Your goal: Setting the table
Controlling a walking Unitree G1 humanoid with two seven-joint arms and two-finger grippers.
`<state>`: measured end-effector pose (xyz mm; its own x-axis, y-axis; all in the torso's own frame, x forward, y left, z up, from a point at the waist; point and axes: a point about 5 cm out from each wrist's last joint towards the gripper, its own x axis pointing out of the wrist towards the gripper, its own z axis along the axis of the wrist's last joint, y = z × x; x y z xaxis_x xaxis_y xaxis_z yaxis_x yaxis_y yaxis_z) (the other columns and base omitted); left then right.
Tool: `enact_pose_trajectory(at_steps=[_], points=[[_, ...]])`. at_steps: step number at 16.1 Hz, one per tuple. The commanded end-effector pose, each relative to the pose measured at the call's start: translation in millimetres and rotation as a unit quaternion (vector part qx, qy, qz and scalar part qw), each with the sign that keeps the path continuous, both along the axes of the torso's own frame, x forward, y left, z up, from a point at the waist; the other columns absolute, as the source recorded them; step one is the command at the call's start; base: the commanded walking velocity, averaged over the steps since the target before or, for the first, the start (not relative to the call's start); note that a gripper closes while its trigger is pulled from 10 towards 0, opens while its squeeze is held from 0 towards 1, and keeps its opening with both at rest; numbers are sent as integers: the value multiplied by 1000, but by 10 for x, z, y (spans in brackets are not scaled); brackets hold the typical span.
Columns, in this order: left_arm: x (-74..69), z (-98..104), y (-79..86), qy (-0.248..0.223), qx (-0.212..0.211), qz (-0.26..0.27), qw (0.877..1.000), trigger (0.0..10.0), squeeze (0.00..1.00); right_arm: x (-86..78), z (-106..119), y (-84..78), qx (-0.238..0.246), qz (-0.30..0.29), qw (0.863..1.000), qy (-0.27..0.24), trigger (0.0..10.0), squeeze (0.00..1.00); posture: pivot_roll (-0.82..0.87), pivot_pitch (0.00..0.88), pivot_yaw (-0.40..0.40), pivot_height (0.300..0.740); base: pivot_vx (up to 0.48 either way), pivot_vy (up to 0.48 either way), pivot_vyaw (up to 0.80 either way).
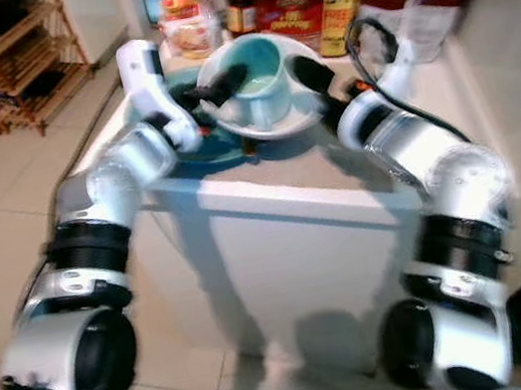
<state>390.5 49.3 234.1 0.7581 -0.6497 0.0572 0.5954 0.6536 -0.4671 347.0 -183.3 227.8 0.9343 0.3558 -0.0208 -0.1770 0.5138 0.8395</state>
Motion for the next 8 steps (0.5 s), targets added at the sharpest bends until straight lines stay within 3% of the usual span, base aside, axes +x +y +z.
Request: enact_pose_trajectory(at_steps=[1, 8], points=[[1, 136, -95, -17, 6, -21, 1000, 10000, 0, 2, 136, 169, 6, 37, 999, -27, 10000, 0, 64, 0, -39, 740, 0, 0, 0], [14, 165, -214, -8, 9, -31, 999, 10000, 0, -1, 131, 135, 7, 29, 999, -23, 10000, 0, 55, 0, -35, 740, 0, 0, 0]])
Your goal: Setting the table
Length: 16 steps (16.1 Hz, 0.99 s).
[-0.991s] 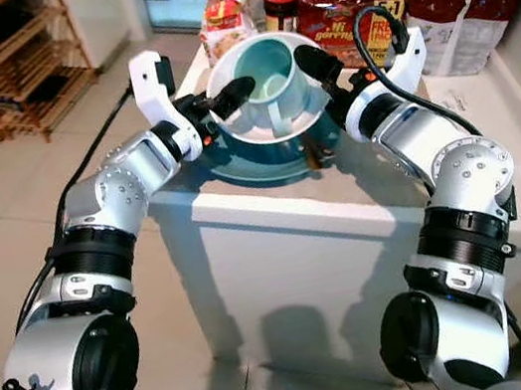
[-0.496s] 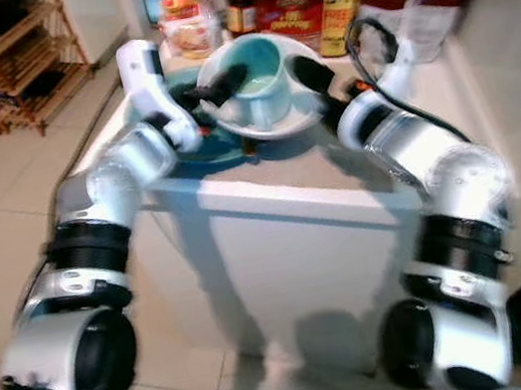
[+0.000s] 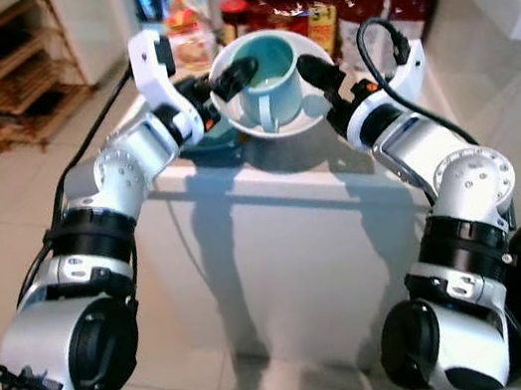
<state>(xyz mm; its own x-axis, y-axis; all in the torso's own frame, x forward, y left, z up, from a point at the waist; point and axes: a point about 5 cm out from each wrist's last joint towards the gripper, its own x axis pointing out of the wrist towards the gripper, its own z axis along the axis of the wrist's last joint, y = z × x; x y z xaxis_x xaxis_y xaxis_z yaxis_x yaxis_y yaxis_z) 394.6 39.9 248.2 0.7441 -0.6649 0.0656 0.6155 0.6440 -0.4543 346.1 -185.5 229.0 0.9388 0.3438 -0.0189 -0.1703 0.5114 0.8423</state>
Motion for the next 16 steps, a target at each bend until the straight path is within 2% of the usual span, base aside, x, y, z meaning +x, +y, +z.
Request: enact_pose_trajectory(at_steps=[1, 8, 12, 16], points=[[-31, 25, -158, 0, 9, -25, 1000, 10000, 0, 10, 117, 145, 4, 32, 999, -23, 10000, 0, 52, 0, -31, 740, 0, 0, 0], [-40, 8, -321, -2, 24, -33, 999, 10000, 0, 10, 93, 31, -5, -5, 1000, -19, 10000, 0, 36, 0, -12, 740, 0, 0, 0], [-51, 9, -414, -8, 19, -39, 999, 10000, 0, 10, 100, -83, -15, -41, 999, -21, 10000, 0, 22, 0, -3, 740, 0, 0, 0], [-16, -11, -351, -18, 38, -14, 999, 10000, 0, 5, 105, -87, -24, -44, 998, -24, 10000, 0, 24, 0, -6, 740, 0, 0, 0]])
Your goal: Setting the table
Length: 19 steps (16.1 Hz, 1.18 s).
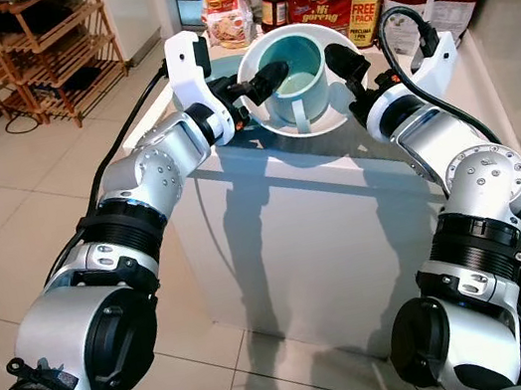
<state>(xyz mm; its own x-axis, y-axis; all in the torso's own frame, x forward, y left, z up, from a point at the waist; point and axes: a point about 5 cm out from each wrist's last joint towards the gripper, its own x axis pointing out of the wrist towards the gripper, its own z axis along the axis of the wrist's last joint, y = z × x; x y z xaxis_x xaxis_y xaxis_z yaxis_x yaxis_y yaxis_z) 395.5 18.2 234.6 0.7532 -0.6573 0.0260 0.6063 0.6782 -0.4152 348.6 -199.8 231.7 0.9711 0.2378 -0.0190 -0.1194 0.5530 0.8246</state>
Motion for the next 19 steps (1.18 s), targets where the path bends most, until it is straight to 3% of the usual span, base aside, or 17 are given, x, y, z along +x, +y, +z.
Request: enact_pose_trajectory(at_steps=[1, 3, 15, 19], points=[[-9, 106, -99, -18, 15, -11, 1000, 10000, 0, -16, 71, 68, -13, 13, 1000, -18, 10000, 0, 26, 0, -12, 740, 0, 0, 0], [0, 99, -72, -20, 16, -4, 1000, 10000, 0, -2, 56, 92, -26, 19, 999, -11, 10000, 0, 30, 0, -22, 740, 0, 0, 0], [34, 143, 16, -46, 13, 27, 998, 10000, 0, 12, 64, 93, -28, 24, 999, -8, 10000, 0, 28, 0, -38, 740, 0, 0, -757], [35, 163, 33, -46, -3, 22, 999, 10000, 0, 17, 55, 119, -30, 31, 999, -7, 10000, 0, 31, 0, -46, 740, 143, 0, 0]])
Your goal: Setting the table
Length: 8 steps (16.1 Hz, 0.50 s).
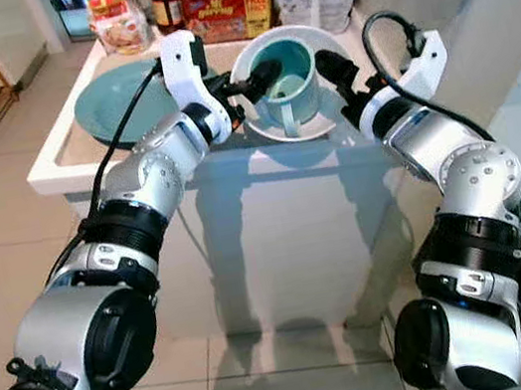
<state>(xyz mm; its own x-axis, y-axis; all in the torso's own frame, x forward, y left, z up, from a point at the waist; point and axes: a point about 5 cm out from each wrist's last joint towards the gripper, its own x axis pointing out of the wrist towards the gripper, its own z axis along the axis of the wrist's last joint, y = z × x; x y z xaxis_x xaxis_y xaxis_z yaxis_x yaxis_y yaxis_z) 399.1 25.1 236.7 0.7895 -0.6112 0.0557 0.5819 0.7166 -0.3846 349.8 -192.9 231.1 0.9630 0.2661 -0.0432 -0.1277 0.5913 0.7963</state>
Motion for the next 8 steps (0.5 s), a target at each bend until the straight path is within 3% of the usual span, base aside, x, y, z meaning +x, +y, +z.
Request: enact_pose_trajectory(at_steps=[1, 4, 7, 8], points=[[1, 142, -35, -25, -5, -8, 1000, 10000, 0, 6, 57, 61, -4, 19, 1000, -12, 10000, 0, 31, 0, -46, 740, 334, 0, 0], [-6, 137, -49, -25, -6, -13, 1000, 10000, 0, 2, 56, 77, -3, 24, 1000, -11, 10000, 0, 31, 0, -44, 740, 342, 0, 0], [-6, 135, -49, -24, -7, -14, 1000, 10000, 0, 0, 36, 85, -5, 27, 1000, -7, 10000, 0, 32, 0, -44, 740, 344, 0, -717], [-6, 138, -51, -24, -8, -14, 1000, 10000, 0, 2, 30, 80, -7, 27, 1000, -6, 10000, 0, 32, 0, -44, 740, 341, 0, 0]])
